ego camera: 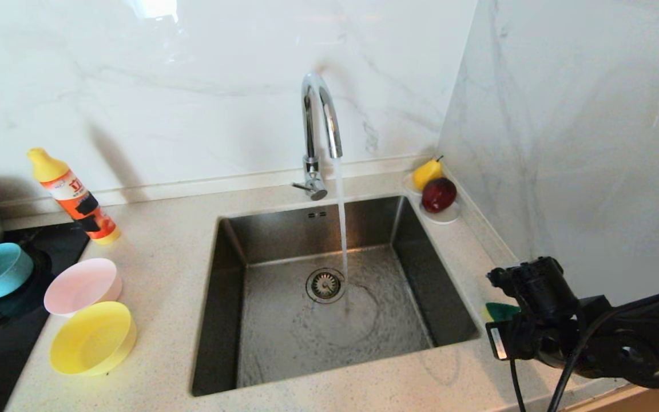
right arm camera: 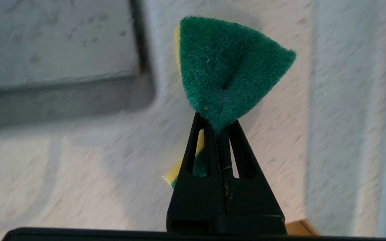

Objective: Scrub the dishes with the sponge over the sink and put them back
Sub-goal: Put down the sponge

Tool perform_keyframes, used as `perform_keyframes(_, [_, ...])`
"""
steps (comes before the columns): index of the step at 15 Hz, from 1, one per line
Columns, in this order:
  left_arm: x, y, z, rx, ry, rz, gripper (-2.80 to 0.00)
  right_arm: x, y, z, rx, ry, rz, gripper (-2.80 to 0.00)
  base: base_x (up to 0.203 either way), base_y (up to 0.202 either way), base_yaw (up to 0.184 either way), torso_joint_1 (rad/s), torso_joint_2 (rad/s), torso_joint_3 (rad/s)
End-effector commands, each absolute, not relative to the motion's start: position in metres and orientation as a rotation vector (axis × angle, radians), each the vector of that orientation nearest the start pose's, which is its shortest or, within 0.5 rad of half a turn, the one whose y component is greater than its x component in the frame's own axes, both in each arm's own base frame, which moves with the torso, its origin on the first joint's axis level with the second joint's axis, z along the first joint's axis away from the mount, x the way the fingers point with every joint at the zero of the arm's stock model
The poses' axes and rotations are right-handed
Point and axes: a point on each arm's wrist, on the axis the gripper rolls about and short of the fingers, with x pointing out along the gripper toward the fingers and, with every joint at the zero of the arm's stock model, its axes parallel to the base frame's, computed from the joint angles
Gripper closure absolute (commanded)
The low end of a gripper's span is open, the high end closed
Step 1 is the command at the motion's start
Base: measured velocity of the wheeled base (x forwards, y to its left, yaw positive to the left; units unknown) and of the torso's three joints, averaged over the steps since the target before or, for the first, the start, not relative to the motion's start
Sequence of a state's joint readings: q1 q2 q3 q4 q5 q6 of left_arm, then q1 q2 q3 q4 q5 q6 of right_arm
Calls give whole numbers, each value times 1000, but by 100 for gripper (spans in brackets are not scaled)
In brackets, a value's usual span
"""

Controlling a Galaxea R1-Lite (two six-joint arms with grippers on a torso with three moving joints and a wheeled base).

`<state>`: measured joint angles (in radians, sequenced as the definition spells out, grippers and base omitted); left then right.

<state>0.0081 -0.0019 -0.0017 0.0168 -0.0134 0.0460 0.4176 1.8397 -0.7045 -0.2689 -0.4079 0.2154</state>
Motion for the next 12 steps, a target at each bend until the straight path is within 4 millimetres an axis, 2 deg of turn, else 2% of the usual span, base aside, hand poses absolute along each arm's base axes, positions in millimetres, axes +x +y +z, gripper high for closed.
perform_keyframes(1, [-23, 0, 74, 46, 14, -6, 0, 273, 105, 86, -138, 782, -93, 0, 0, 0, 0, 0, 0, 0])
perform_keyframes(5, [-23, -1, 74, 46, 14, -5, 0, 276, 108, 89, -141, 766, -78, 0, 0, 0, 0, 0, 0, 0])
perform_keyframes(12, [-23, 0, 74, 46, 14, -6, 0, 276, 110, 81, -152, 786, -78, 0, 0, 0, 0, 0, 0, 0])
